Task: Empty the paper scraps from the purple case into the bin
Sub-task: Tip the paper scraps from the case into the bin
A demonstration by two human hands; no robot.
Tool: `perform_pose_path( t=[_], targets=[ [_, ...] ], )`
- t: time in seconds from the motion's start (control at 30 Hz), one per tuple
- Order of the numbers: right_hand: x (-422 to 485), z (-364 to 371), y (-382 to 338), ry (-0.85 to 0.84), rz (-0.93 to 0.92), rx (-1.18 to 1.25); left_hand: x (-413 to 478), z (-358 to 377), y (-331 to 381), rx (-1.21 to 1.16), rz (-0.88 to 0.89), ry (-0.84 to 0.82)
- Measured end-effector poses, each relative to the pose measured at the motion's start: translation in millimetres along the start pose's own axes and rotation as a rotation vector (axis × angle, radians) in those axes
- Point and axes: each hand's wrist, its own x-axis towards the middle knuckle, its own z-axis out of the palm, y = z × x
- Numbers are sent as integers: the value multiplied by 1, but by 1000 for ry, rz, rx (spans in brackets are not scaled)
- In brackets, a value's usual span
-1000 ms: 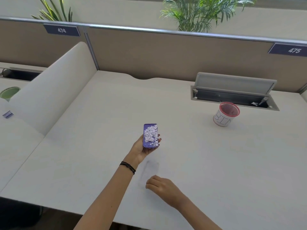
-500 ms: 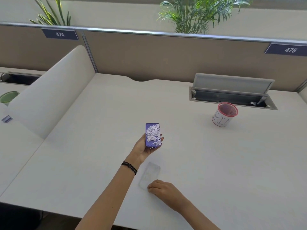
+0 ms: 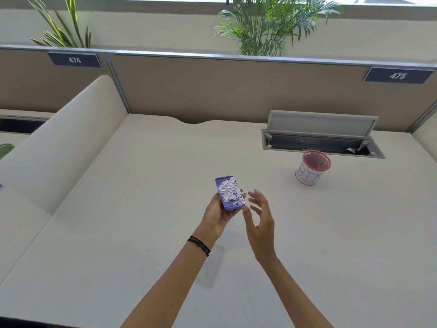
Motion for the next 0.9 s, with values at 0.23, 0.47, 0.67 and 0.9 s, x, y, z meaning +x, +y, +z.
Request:
perform_pose_path(
  t=[0.23,0.47,0.67,0.9],
  targets=[
    [17,-1,-4,34,19,-23,5,32,-13,-79,52,-16],
    [28,0,0,175,65,-65,7,54,-26,-56,6,-17],
    [41,-3,3,232,72,71,14,62,-31,-5,9,-95],
    [51,-9,9,265,55,150,33,53,-23,225,54,-152]
  ],
)
